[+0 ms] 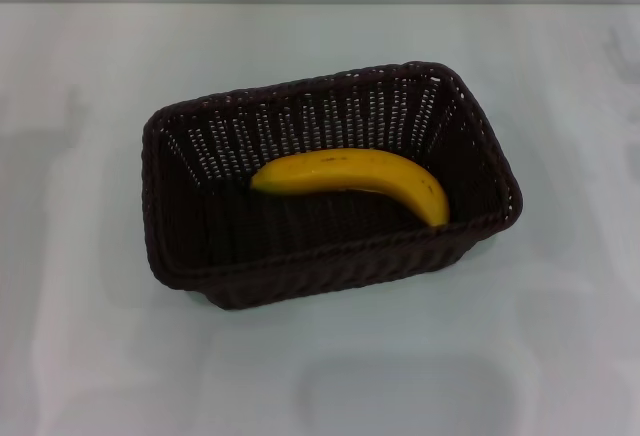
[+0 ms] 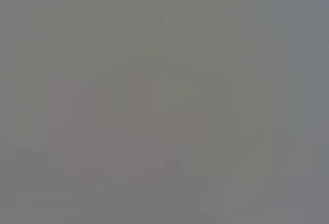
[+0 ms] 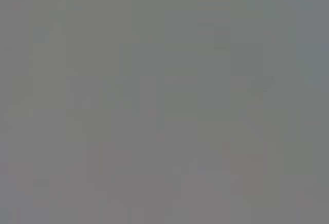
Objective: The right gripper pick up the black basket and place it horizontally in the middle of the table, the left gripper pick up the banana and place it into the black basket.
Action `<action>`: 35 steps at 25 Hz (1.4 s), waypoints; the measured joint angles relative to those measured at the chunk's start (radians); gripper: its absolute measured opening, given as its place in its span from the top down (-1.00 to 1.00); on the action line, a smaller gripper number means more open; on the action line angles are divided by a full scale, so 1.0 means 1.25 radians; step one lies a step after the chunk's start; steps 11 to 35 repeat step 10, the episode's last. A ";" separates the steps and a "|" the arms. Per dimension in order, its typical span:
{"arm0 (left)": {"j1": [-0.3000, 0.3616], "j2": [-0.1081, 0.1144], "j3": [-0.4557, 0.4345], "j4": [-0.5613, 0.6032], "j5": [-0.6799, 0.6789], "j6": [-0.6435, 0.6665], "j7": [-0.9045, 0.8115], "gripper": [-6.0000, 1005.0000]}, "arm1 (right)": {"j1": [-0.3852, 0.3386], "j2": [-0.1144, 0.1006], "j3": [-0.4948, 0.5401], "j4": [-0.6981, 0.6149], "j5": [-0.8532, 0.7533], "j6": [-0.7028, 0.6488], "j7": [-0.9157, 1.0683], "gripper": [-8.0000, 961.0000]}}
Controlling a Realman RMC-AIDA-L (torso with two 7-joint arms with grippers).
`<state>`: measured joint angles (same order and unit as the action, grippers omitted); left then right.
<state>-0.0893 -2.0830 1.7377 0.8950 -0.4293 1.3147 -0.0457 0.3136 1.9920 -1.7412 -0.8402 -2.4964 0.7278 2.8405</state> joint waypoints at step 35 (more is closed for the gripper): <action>0.076 0.000 0.011 0.001 -0.098 -0.057 0.055 -0.75 | -0.013 0.000 0.047 0.012 -0.001 -0.013 0.000 -0.79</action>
